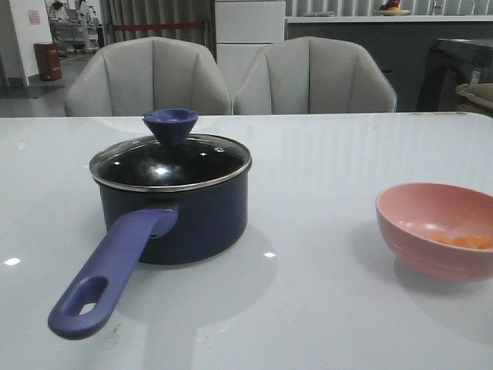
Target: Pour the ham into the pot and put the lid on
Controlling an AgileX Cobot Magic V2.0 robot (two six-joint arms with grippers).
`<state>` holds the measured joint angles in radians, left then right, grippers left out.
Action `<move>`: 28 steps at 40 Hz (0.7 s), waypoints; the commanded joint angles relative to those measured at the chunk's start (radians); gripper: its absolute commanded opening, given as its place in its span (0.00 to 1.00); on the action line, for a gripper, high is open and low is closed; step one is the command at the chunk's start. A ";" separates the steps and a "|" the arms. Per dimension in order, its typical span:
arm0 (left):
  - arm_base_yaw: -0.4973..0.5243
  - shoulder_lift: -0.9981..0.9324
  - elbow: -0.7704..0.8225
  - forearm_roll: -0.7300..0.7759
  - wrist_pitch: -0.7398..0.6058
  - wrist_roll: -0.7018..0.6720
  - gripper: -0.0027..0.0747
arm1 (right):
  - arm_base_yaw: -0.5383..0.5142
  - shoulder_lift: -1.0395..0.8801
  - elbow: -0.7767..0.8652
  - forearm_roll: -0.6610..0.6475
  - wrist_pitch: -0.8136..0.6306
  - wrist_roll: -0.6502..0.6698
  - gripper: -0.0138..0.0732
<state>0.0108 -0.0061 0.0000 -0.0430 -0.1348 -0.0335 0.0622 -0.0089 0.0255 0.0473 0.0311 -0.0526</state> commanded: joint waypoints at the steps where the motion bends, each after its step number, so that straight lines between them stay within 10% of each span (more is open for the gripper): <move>1: -0.001 -0.008 -0.074 -0.028 -0.030 -0.013 0.24 | -0.004 -0.019 0.011 -0.012 -0.078 0.001 0.38; 15: -0.004 0.249 -0.416 -0.002 0.403 -0.011 0.24 | -0.004 -0.019 0.011 -0.012 -0.078 0.001 0.38; 28: -0.082 0.336 -0.439 0.006 0.421 -0.011 0.24 | -0.004 -0.019 0.011 -0.012 -0.078 0.001 0.38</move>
<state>-0.0510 0.3065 -0.4021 -0.0406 0.3640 -0.0356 0.0622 -0.0089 0.0255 0.0473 0.0311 -0.0526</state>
